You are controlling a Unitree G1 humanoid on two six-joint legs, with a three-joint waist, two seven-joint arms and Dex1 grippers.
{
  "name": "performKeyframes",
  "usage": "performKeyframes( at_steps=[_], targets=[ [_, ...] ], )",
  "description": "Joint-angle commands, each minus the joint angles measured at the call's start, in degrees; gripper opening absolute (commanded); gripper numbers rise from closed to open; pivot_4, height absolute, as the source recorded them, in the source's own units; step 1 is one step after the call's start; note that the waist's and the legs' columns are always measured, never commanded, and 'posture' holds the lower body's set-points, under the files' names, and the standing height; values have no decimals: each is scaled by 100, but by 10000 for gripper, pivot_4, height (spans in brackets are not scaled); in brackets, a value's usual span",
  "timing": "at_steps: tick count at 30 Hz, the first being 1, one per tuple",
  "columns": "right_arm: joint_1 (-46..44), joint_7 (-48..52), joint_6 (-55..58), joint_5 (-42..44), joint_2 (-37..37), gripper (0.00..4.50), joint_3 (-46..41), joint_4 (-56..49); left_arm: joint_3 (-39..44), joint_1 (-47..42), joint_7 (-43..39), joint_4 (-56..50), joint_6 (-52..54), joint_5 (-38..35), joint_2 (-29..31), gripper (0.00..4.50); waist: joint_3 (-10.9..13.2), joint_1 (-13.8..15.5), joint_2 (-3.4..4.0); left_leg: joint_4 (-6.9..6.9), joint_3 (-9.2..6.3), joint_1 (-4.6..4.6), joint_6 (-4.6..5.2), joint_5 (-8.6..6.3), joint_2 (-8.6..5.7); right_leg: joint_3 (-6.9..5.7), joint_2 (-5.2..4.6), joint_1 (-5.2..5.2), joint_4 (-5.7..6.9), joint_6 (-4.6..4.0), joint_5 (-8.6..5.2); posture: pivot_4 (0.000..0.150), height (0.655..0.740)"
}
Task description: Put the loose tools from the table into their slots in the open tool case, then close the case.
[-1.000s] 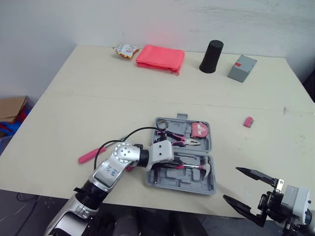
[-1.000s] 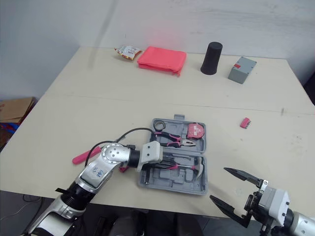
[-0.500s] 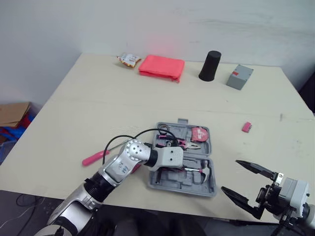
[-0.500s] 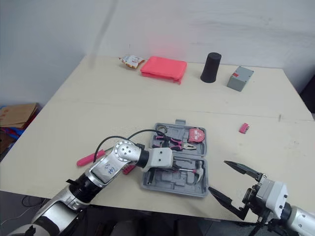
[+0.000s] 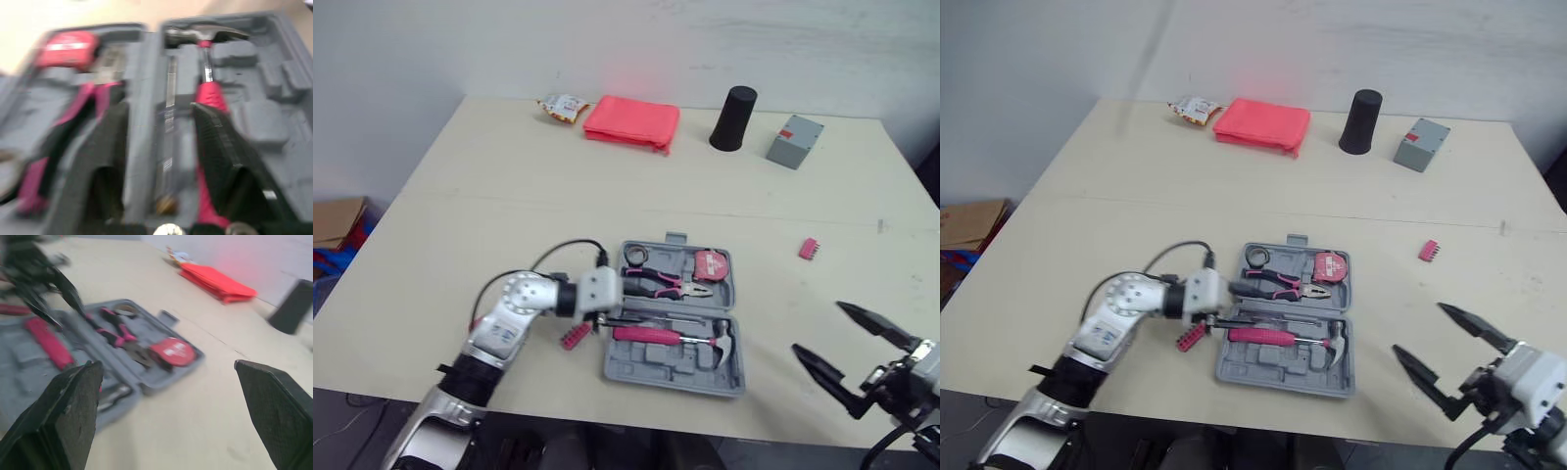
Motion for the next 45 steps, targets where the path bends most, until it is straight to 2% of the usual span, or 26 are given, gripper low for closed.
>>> performKeyframes(
  at_steps=[1, 2, 3, 7, 13, 16, 18, 21, 24, 27, 33, 38, 42, 45],
  targets=[
    [255, -188, -240, 160, 285, 45000, -818, 553, 1268, 213, 65, -43, 37, -783, 399, 40448, 6, 11, -2, 0, 0, 0, -6, -5, 0, 1, 1, 0, 1, 8, -12, 1500, 7400],
    [315, -183, -304, 161, 366, 45000, -965, 742, 1576, 268, 141, 79, 95, -861, 549, 43859, 9, 3, -3, 0, 0, 1, -11, -11, 0, 2, 2, 0, 2, 13, -20, 1500, 7400],
    [378, -157, -462, 94, 444, 45000, -1111, 978, 1921, 332, 188, 296, 118, -898, 782, 44530, 20, -7, -4, -1, 0, 2, -16, -16, 0, 3, 5, -1, 2, 15, -26, 1500, 7400],
    [455, -87, -1180, -218, 560, 45000, -1525, 1966, 3088, 722, 240, 1713, -352, -805, 1693, 44530, 53, -82, -4, -22, 19, 22, -22, -24, 1, 17, 6, -1, 4, 11, -40, 1500, 7400],
    [465, 152, -1877, -340, 371, 45000, -1784, 3396, 4345, 1736, 555, 3404, -1116, -698, 2459, 44530, 73, -204, -30, -34, 43, 32, -15, -46, 1, 27, -6, -6, 2, 10, -42, 1500, 7400],
    [468, 422, -2002, -245, 261, 45000, -1656, 3674, 4913, 2451, 617, 3561, -1243, -855, 2548, 44530, 81, -209, -46, -38, 44, 34, -22, -59, 8, 23, -8, -10, 5, 1, -47, 1500, 7400],
    [376, 548, -2000, -198, 203, 45000, -1514, 3656, 5057, 2710, 606, 3409, -1259, -919, 2474, 44530, 80, -198, -52, -38, 42, 37, -20, -64, 7, 21, -14, -7, 7, 1, -47, 1500, 7400],
    [32, 866, -1741, 74, 23, 45000, -1128, 3214, 5145, 3084, 497, 2630, -915, -1220, 2230, 44530, 79, -191, -54, -37, 35, 44, -27, -83, 4, 14, -23, 1, 17, 0, -40, 1500, 7400],
    [-446, 1285, -1197, 612, -385, 45000, -591, 2286, 5152, 3624, 554, 1104, -345, -1622, 1880, 44530, 83, -196, -48, -37, 31, 48, -21, -69, 3, 9, -27, 1, 33, -9, -31, 1500, 7400],
    [-911, 1195, -469, 1067, -601, 45000, -141, 1529, 5017, 4057, 613, -87, 28, -1781, 1619, 44530, 85, -198, -45, -36, 28, 47, -18, -57, 3, 9, -25, -3, 52, -10, -30, 1500, 7400],
    [-1607, 1696, -183, 906, -772, 45000, 897, 682, 4479, 4812, 691, -2160, 800, -2133, 1289, 44530, 88, -162, -44, -33, 20, 32, -4, -38, 7, 10, 1, -11, 45, -11, -38, 1500, 7400],
    [-2181, 1912, -356, 596, -504, 45000, 1711, 571, 3292, 5183, 1675, -3236, 986, -1338, 430, 44530, 90, -159, -44, 14, 27, 21, -2, -47, 5, 24, 2, 10, 18, 15, -37, 1500, 7400],
    [-2189, 2024, -387, 416, -477, 45000, 1943, 594, 2686, 5216, 2458, -3296, 946, -620, -195, 44530, 97, -155, -56, 52, 31, 20, 10, -65, 5, 32, 4, 27, 9, 31, -28, 1500, 7400],
    [-2176, 1969, -379, 352, -483, 45000, 1888, 632, 2283, 5273, 2598, -3215, 877, -359, -429, 44530, 98, -156, -60, 58, 29, 24, 17, -70, 4, 32, 2, 35, 9, 35, -24, 1500, 7400]
  ],
)
